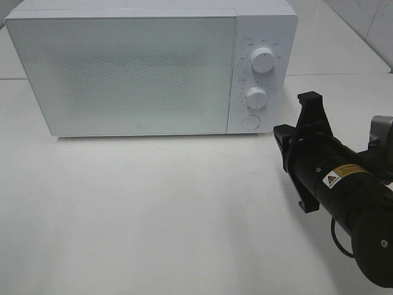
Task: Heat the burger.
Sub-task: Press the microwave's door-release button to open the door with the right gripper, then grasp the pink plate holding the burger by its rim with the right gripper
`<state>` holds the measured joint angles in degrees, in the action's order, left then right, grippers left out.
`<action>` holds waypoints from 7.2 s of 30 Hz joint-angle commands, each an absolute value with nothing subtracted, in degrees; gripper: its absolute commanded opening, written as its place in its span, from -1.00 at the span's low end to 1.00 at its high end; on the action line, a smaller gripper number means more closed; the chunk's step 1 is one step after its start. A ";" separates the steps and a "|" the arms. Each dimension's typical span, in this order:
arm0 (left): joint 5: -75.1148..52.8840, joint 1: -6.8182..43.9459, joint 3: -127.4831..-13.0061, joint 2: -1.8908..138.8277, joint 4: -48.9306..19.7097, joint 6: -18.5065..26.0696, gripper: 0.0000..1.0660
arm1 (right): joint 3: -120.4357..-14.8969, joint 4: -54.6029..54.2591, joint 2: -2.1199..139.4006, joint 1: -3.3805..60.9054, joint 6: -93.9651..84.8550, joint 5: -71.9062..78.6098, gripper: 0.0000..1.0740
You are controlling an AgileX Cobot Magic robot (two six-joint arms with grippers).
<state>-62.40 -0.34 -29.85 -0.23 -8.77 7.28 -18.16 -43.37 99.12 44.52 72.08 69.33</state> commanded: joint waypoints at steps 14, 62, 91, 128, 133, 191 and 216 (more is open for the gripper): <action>-61.59 -0.46 -29.68 -1.15 -9.11 7.05 0.83 | -22.80 -49.27 99.06 44.46 75.11 63.25 -1.00; -61.59 -0.46 -29.68 -1.15 -9.11 7.05 0.83 | -43.66 -48.76 117.34 35.35 69.39 54.20 -1.00; -61.59 -0.46 -29.68 -1.15 -9.11 7.05 0.83 | -50.48 -48.19 123.24 33.06 71.28 53.40 -1.00; -61.59 -0.46 -29.68 -1.15 -9.11 7.05 0.83 | -59.59 -46.07 125.19 30.65 71.73 64.17 -1.00; -61.59 -0.46 -29.68 -1.15 -9.11 7.05 0.83 | -57.98 -46.64 123.99 30.77 71.62 59.70 -1.00; -61.59 -0.46 -29.68 -1.15 -9.11 7.05 0.83 | -46.47 -24.47 90.41 30.71 0.00 -19.02 -1.00; -61.59 -0.46 -29.68 -1.15 -9.11 7.05 0.83 | -59.93 -5.10 90.41 30.77 -68.24 -49.33 -0.96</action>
